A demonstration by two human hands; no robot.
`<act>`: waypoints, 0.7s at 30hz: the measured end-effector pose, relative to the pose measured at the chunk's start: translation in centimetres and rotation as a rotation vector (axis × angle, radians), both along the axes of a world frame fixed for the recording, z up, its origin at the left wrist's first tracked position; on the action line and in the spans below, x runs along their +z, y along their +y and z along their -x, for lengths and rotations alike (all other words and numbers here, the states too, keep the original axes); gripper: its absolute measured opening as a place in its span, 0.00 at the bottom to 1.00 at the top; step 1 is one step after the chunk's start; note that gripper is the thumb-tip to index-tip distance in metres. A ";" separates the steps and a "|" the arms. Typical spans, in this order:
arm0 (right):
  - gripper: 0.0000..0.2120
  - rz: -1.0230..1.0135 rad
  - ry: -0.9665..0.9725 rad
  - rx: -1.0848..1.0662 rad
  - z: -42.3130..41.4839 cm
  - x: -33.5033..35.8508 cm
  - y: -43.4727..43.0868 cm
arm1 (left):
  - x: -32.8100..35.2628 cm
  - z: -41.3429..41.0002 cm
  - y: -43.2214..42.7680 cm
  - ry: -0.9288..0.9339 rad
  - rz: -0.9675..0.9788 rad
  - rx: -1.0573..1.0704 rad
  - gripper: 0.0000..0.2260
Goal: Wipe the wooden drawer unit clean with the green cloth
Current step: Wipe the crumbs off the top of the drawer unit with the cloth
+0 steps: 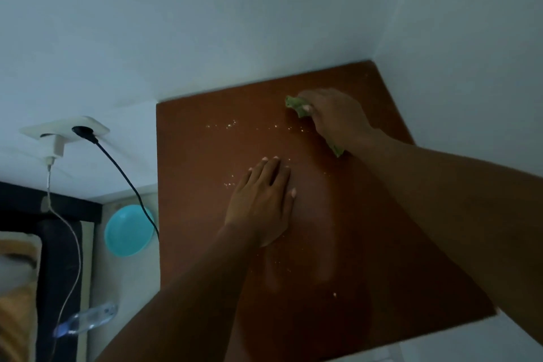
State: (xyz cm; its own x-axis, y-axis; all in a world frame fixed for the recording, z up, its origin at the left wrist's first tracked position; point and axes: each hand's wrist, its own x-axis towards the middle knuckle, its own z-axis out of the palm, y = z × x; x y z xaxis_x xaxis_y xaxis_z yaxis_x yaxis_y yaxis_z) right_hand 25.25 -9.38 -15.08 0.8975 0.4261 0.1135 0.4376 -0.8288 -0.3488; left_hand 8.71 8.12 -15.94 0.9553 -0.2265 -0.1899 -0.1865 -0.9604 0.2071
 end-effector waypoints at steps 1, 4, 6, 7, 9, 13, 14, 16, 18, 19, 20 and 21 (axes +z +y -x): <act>0.17 0.007 0.025 0.010 -1.3 -0.2 0.7 | -0.2 -0.6 0.3 -0.020 0.009 -0.013 0.25; 0.23 0.118 0.190 0.067 -3.2 -1.8 2.4 | -0.8 -1.1 0.6 -0.052 0.047 -0.034 0.24; 0.24 0.188 0.186 0.044 -3.0 -3.2 3.1 | -1.2 -1.0 0.8 -0.065 0.065 -0.034 0.24; 0.25 0.199 0.157 0.030 -2.7 -3.7 3.3 | -1.4 -1.0 1.0 -0.071 0.071 -0.037 0.24; 0.25 0.203 0.138 0.037 -2.2 -3.8 3.2 | -1.5 -0.9 1.3 -0.078 0.080 -0.046 0.24; 0.26 0.212 0.146 0.061 -0.1 -3.5 2.6 | -1.4 -0.3 1.6 -0.074 0.072 -0.047 0.24; 0.26 0.211 0.144 0.066 0.9 -3.5 2.4 | -1.4 0.0 1.6 -0.073 0.065 -0.042 0.24; 0.26 0.206 0.145 0.081 3.2 -3.5 1.9 | -1.3 0.9 1.6 -0.072 0.050 -0.037 0.24; 0.25 0.204 0.152 0.096 5.6 -3.5 1.1 | -1.3 2.3 1.4 -0.056 0.038 -0.027 0.25; 0.25 0.204 0.151 0.099 6.8 -3.6 0.7 | -1.2 3.2 1.2 -0.047 0.036 -0.016 0.25; 0.25 0.205 0.146 0.098 8.2 -3.7 0.3 | -1.1 4.2 1.0 -0.040 0.036 -0.004 0.25; 0.25 0.206 0.141 0.097 9.7 -3.8 -0.2 | -1.0 5.3 0.7 -0.036 0.036 0.008 0.25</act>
